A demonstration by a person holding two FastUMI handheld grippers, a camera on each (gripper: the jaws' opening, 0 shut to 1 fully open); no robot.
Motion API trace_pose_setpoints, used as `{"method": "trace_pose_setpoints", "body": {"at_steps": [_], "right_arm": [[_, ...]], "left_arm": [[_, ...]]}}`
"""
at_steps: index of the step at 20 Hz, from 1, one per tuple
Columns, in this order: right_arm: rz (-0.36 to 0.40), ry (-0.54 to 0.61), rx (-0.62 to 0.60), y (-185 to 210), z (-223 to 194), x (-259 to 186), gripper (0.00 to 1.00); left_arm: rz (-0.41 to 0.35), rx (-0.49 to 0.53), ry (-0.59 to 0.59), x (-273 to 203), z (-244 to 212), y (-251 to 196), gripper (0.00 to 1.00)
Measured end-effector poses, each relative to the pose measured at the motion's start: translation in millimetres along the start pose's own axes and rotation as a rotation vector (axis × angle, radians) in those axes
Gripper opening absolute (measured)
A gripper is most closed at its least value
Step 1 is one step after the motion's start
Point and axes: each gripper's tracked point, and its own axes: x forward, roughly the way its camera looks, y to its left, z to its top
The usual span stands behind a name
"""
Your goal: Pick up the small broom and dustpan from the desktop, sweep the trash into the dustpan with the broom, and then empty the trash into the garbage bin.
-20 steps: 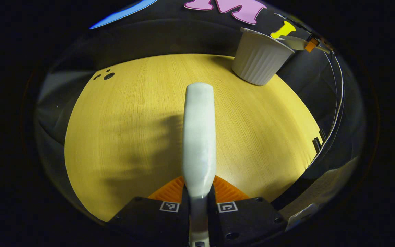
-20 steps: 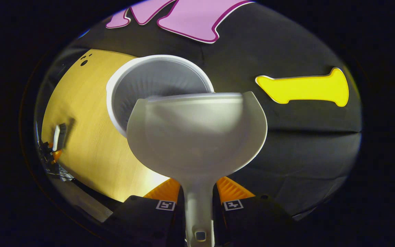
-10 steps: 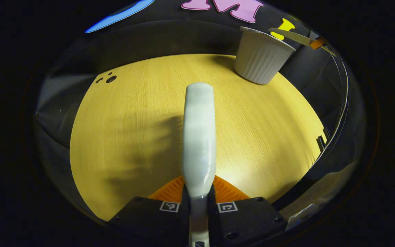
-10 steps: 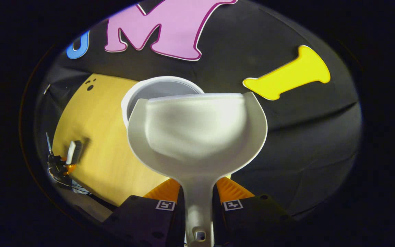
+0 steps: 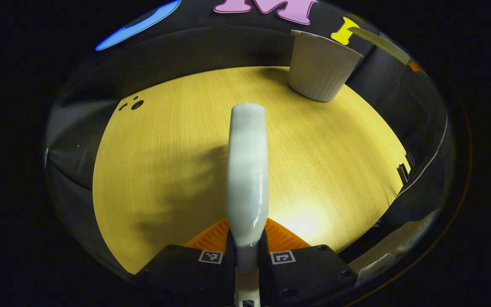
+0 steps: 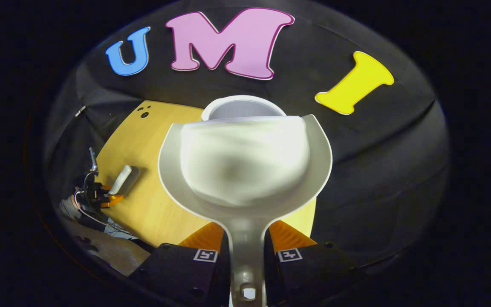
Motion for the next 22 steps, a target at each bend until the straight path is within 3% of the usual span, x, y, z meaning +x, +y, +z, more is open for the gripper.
{"method": "trace_pose_setpoints", "body": {"at_steps": [1, 6, 10, 11, 13, 14, 15, 22], "right_arm": [[0.021, 0.005, 0.004, 10, -11, 1, 0.32], [0.125, 0.074, 0.018, 65, -82, 20, 0.36], [0.159, 0.136, 0.058, 104, -137, 51, 0.36], [0.164, 0.160, 0.051, 115, -152, 62, 0.40], [0.160, 0.199, 0.042, 130, -174, 84, 0.36], [0.160, 0.208, 0.039, 137, -182, 95, 0.40], [0.159, 0.210, 0.035, 144, -188, 106, 0.36], [0.174, 0.143, -0.012, 183, -207, 170, 0.36]], "left_arm": [[0.007, 0.001, 0.003, 0, 0, 0, 0.27], [0.032, 0.002, 0.010, 0, -1, 2, 0.26], [0.051, 0.009, 0.027, 4, -5, 7, 0.26], [0.057, 0.013, 0.034, 5, -6, 8, 0.26], [0.080, 0.031, 0.044, 8, -7, 11, 0.27], [0.091, 0.042, 0.049, 9, -7, 10, 0.27], [0.097, 0.050, 0.052, 10, -8, 10, 0.27], [0.099, 0.046, 0.066, 26, -17, 11, 0.26]]}}
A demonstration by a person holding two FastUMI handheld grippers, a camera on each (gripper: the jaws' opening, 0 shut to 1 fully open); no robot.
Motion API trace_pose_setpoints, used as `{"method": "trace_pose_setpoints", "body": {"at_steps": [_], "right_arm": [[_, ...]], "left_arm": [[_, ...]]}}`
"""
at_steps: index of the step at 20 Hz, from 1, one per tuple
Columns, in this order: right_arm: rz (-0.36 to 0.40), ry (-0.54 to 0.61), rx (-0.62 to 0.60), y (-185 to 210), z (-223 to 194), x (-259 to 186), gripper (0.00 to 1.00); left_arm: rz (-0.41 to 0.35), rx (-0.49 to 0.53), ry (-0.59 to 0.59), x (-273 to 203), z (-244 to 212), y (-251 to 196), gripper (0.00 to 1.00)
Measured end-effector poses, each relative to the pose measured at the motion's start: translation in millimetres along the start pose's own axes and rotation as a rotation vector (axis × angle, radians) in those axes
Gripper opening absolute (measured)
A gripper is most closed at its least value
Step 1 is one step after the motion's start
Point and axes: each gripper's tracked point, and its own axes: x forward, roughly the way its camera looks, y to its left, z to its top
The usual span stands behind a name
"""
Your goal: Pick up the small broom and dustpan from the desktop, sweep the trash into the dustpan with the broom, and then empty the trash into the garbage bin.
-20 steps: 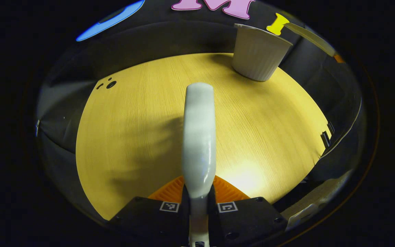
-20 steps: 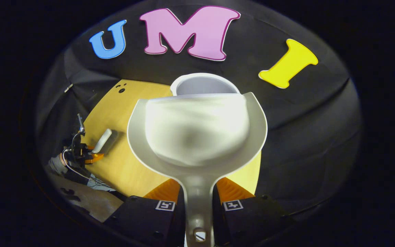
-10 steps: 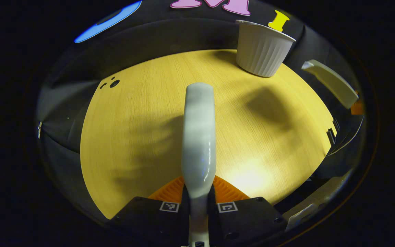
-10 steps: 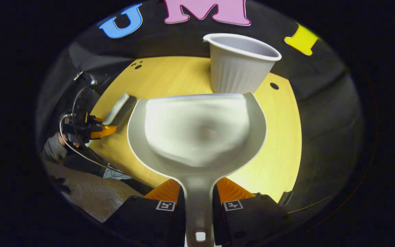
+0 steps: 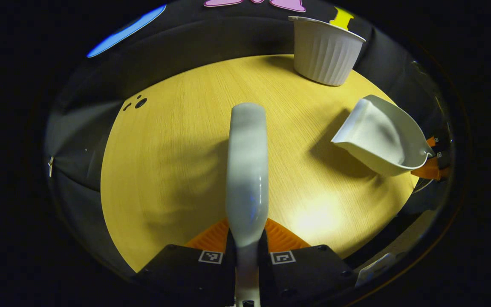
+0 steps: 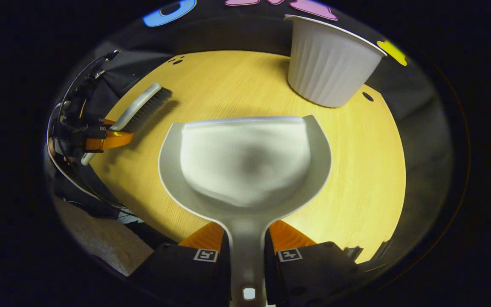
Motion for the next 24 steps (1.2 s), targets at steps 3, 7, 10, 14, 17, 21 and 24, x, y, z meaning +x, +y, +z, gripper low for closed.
{"method": "trace_pose_setpoints", "body": {"at_steps": [3, 7, 10, 14, 17, 21, 24], "right_arm": [[-0.019, 0.012, 0.010, -5, -2, 22, 0.36], [-0.015, 0.032, 0.041, -7, -10, 35, 0.36], [-0.018, 0.026, 0.029, -7, -13, 35, 0.39], [-0.014, 0.043, 0.040, -8, -18, 37, 0.35], [-0.004, 0.042, 0.049, -6, -19, 38, 0.40], [0.009, 0.051, 0.074, -6, -19, 32, 0.40], [0.018, 0.056, 0.072, -8, -20, 19, 0.40]], "left_arm": [[0.012, -0.003, 0.011, 5, -1, 0, 0.27], [0.026, -0.008, 0.017, 10, -1, 0, 0.26], [0.038, -0.002, 0.031, 21, -1, -3, 0.27], [0.033, -0.005, 0.054, 29, -4, -1, 0.27], [0.029, -0.004, 0.073, 31, -13, 0, 0.29], [0.045, 0.009, 0.079, 27, -17, 4, 0.24], [0.060, 0.020, 0.096, 19, -24, 9, 0.34]]}}
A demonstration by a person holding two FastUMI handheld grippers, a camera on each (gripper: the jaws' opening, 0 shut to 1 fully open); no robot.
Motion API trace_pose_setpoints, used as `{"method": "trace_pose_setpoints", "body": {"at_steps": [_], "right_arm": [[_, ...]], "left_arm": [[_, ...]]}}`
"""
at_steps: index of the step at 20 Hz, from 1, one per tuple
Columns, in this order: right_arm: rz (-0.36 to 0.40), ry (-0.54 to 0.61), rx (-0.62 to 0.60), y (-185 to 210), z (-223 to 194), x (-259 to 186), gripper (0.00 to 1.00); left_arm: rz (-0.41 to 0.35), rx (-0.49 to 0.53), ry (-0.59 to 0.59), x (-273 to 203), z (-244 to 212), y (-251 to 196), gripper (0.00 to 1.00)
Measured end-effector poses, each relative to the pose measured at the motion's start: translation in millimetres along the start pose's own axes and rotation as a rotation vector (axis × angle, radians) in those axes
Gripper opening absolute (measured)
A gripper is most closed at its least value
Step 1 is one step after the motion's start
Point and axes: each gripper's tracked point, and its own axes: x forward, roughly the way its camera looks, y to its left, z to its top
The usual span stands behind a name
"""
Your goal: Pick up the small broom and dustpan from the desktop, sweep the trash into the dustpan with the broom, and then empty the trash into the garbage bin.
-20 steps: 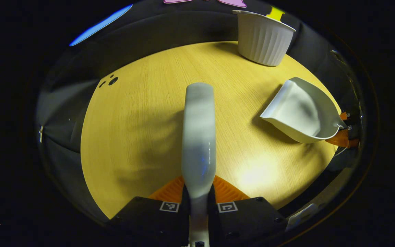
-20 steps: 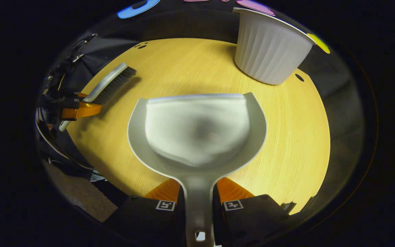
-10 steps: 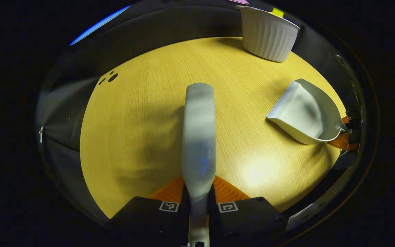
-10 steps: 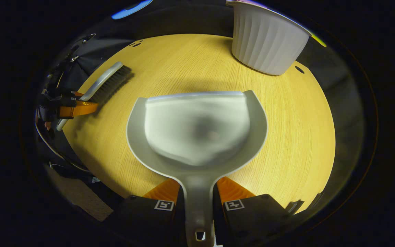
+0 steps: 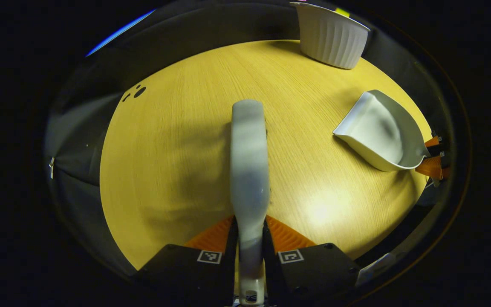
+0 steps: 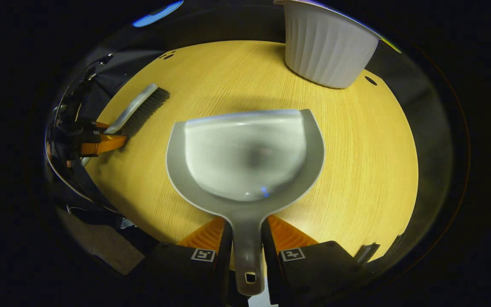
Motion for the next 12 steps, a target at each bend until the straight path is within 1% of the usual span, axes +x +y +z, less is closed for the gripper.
{"method": "trace_pose_setpoints", "body": {"at_steps": [4, 5, 6, 7, 8, 9, 10, 11, 12], "right_arm": [[0.013, -0.044, -0.012, -1, 6, -33, 0.41], [0.008, -0.069, -0.017, -2, 10, -45, 0.41], [0.005, -0.103, -0.021, -2, 17, -55, 0.41], [0.005, -0.146, -0.025, -2, 26, -65, 0.40], [0.007, -0.197, -0.027, 0, 37, -75, 0.40], [0.011, -0.246, -0.027, 3, 49, -86, 0.40], [0.015, -0.303, -0.026, 5, 63, -96, 0.40], [0.018, -0.360, -0.024, 7, 78, -108, 0.40], [0.023, -0.419, -0.018, 8, 93, -120, 0.40]], "left_arm": [[0.021, 0.020, -0.021, -28, -8, 14, 0.36], [0.022, 0.018, -0.046, -39, -6, 15, 0.29], [0.022, 0.010, -0.078, -49, -1, 15, 0.29], [0.022, 0.000, -0.120, -59, 8, 16, 0.36], [0.021, -0.012, -0.169, -71, 20, 15, 0.36], [0.019, -0.025, -0.226, -86, 32, 15, 0.43], [0.014, -0.038, -0.284, -100, 47, 14, 0.36], [0.009, -0.048, -0.347, -113, 65, 13, 0.36], [0.002, -0.053, -0.415, -128, 84, 11, 0.43]]}}
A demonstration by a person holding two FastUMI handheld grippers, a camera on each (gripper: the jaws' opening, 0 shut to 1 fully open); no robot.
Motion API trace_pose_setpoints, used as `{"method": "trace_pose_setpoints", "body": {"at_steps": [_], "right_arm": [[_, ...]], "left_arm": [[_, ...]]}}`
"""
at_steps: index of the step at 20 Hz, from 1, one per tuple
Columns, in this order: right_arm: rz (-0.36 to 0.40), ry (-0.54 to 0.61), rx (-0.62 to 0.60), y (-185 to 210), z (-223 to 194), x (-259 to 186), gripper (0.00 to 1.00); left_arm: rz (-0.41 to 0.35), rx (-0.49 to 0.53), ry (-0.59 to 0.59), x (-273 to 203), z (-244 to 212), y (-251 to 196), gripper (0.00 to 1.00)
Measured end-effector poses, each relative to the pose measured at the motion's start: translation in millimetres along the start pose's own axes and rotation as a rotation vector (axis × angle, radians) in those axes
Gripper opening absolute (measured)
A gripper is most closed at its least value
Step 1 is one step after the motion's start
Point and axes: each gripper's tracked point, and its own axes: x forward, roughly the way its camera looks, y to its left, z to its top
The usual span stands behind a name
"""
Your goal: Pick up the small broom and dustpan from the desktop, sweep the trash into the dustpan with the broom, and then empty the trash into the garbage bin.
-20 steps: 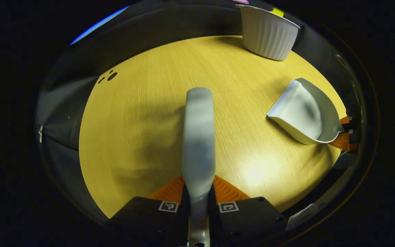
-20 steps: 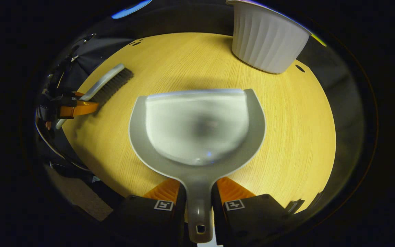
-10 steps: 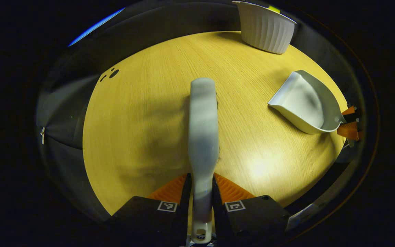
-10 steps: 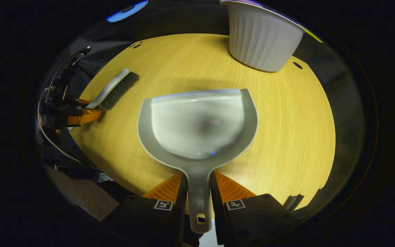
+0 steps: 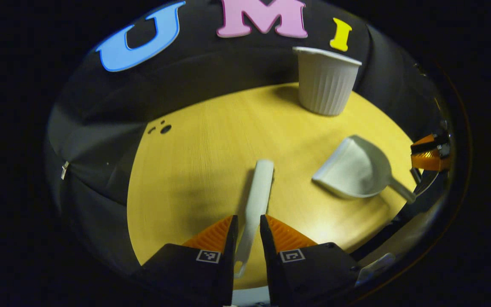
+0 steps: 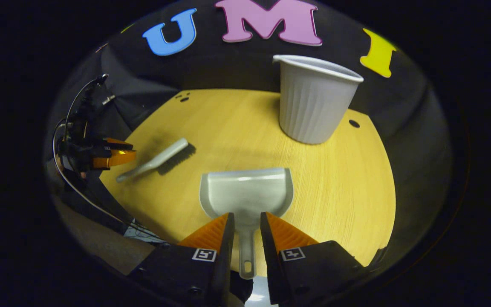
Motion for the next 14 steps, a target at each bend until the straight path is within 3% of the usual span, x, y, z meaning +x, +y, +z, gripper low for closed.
{"method": "trace_pose_setpoints", "body": {"at_steps": [1, 2, 3, 4, 5, 6, 9, 10, 11, 14], "right_arm": [[0.007, -0.054, 0.006, 3, 20, -4, 0.40], [0.008, -0.104, 0.006, 4, 37, -11, 0.39], [0.002, -0.152, 0.002, 3, 55, -17, 0.34], [-0.009, -0.198, -0.004, 1, 72, -25, 0.40], [-0.021, -0.245, -0.010, -1, 87, -33, 0.39], [-0.033, -0.294, -0.015, 0, 104, -44, 0.40], [-0.082, -0.446, -0.022, -2, 155, -72, 0.39], [-0.096, -0.487, -0.026, -1, 168, -80, 0.34], [-0.105, -0.511, -0.031, 0, 173, -86, 0.39], [-0.126, -0.531, -0.050, 1, 173, -91, 0.39]], "left_arm": [[-0.009, -0.002, -0.068, -8, 24, -6, 0.29], [-0.020, -0.001, -0.140, -17, 50, -13, 0.36], [-0.027, 0.001, -0.198, -26, 71, -18, 0.28], [-0.036, 0.003, -0.257, -35, 92, -23, 0.29], [-0.040, 0.003, -0.314, -46, 109, -25, 0.29], [-0.042, 0.000, -0.369, -57, 126, -29, 0.35], [-0.055, -0.024, -0.533, -97, 173, -40, 0.35], [-0.064, -0.037, -0.578, -109, 184, -42, 0.28], [-0.077, -0.052, -0.608, -120, 193, -45, 0.36], [-0.091, -0.077, -0.636, -133, 191, -49, 0.35]]}}
